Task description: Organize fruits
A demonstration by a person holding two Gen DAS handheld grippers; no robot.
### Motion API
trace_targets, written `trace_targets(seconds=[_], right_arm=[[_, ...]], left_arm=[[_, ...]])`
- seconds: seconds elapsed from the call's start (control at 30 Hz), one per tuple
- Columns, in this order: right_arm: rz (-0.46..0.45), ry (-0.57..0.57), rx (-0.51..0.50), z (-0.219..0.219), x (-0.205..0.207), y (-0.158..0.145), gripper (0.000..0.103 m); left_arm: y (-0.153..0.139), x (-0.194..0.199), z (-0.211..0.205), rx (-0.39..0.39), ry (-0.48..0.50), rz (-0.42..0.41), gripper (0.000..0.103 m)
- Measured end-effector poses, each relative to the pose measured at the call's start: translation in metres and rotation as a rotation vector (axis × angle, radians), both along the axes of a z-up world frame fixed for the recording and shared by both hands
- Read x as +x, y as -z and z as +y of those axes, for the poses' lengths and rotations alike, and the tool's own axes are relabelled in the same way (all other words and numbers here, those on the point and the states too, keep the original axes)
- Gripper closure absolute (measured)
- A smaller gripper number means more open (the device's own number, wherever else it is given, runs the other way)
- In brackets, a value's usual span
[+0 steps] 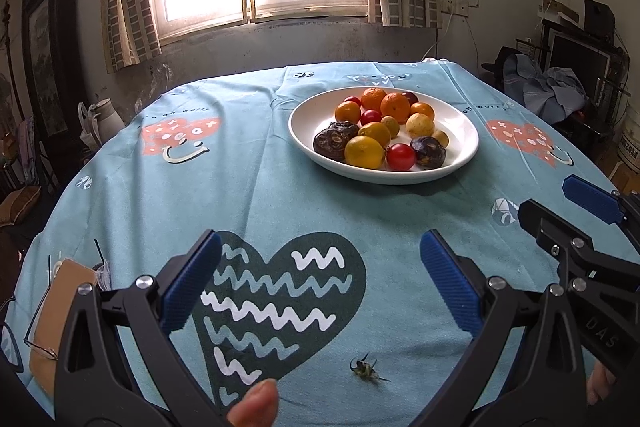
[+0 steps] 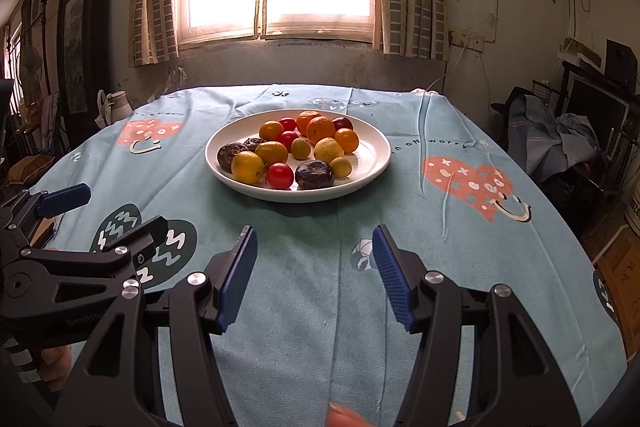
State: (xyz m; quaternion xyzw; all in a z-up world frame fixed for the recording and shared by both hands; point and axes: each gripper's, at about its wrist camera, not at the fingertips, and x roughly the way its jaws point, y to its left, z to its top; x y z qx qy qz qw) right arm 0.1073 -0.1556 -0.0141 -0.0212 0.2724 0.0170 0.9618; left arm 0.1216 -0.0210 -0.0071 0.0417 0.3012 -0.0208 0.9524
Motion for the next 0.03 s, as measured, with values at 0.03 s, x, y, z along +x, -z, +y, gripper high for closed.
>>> trace_targets(seconds=[0.03], right_arm=[[0.0,0.0,0.0,0.0002,-0.0001,0.0,0.043]], left_arm=[[0.0,0.0,-0.0001,-0.002,0.001,0.003,0.002]])
